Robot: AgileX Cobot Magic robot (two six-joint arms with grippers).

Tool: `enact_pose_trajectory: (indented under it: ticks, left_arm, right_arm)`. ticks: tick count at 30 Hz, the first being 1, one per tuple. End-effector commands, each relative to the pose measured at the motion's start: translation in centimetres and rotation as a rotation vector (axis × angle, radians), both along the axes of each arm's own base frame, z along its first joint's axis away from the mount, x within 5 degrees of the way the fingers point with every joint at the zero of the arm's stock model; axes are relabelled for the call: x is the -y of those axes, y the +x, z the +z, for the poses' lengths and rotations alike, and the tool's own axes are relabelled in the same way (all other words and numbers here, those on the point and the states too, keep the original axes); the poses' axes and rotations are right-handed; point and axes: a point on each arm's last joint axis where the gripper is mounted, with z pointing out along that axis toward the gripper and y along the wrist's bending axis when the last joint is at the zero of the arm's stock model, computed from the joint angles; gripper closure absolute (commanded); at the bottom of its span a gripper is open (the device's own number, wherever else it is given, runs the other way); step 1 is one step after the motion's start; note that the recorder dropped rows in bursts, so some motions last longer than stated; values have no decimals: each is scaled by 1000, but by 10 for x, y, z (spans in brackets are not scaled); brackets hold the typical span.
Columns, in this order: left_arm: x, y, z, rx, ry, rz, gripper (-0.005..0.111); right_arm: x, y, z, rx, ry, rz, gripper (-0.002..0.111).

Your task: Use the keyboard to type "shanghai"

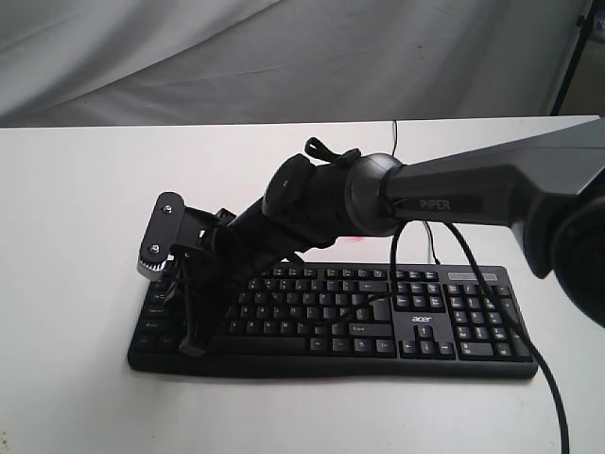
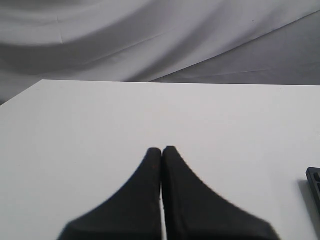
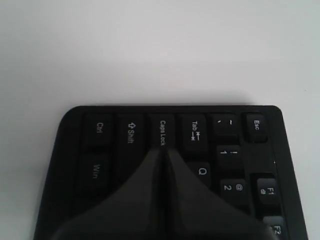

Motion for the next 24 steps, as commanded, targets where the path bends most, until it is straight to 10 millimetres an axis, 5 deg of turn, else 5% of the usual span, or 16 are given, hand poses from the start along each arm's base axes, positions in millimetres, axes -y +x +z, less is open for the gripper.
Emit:
enact_pose_trajectory:
  ticks: [1,24]
  left_arm:
    - [0,0,-1,6,-2,-4,106]
    - [0,0,-1,6,-2,-4,106]
  right_arm:
    - [-1,1,3,13,7,3,108]
    - [-1,3,0,27,3,-3,108]
